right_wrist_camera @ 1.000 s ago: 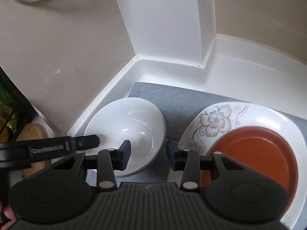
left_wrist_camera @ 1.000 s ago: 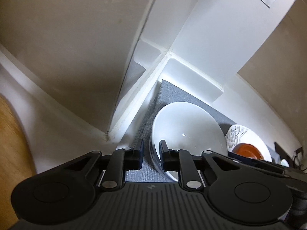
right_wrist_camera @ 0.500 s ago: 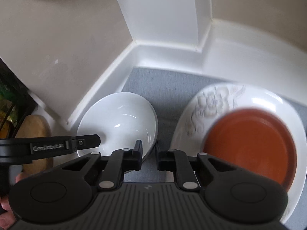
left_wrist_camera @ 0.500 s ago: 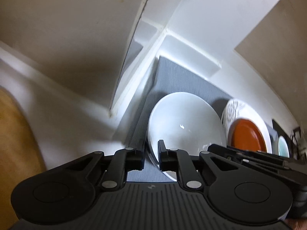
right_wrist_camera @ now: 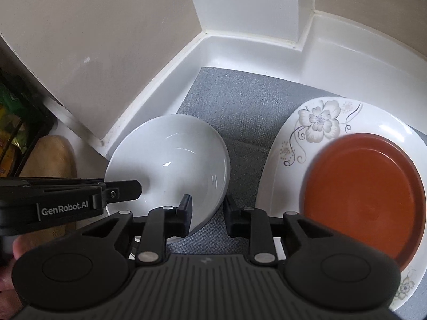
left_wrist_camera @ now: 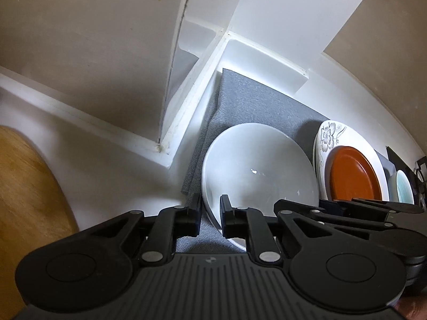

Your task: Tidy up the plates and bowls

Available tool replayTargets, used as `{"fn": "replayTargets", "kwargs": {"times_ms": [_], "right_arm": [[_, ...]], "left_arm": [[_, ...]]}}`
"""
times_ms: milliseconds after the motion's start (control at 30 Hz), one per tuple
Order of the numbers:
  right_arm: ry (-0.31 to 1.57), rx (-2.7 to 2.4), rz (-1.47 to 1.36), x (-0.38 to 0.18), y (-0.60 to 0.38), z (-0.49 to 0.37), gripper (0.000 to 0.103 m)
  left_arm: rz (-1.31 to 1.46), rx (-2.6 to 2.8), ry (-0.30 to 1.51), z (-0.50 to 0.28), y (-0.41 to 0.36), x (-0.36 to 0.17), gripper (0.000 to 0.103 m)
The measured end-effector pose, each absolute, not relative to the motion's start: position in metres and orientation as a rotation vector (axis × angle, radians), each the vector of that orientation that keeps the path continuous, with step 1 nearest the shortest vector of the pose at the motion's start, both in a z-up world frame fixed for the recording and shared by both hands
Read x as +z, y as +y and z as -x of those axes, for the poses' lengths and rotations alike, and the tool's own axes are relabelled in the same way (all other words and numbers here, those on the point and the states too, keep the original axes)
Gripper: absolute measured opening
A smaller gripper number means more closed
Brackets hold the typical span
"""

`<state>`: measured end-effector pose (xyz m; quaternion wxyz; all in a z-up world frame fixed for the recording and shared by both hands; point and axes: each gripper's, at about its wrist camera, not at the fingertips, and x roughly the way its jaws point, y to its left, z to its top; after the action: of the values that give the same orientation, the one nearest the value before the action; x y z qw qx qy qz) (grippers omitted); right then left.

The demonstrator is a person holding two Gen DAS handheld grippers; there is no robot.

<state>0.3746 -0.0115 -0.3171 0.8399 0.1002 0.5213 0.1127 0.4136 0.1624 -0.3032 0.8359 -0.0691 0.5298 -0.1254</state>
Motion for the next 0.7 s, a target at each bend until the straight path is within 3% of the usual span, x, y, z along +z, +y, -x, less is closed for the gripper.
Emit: {"fn": "replayTargets", "kwargs": {"times_ms": [367,700], "right_arm": [[1.028,0.282,-0.3,-0.29,-0.031,-0.356,0.023],[0.908,0.239,-0.398,-0.249,-0.087,-0.328,0.023]], "left_arm": [[0.123,-0.262,1.061,-0.396,0.156,-0.262,0.015],[0.027,-0.299,1.045,-0.378,0.1,-0.22,0.015]]}}
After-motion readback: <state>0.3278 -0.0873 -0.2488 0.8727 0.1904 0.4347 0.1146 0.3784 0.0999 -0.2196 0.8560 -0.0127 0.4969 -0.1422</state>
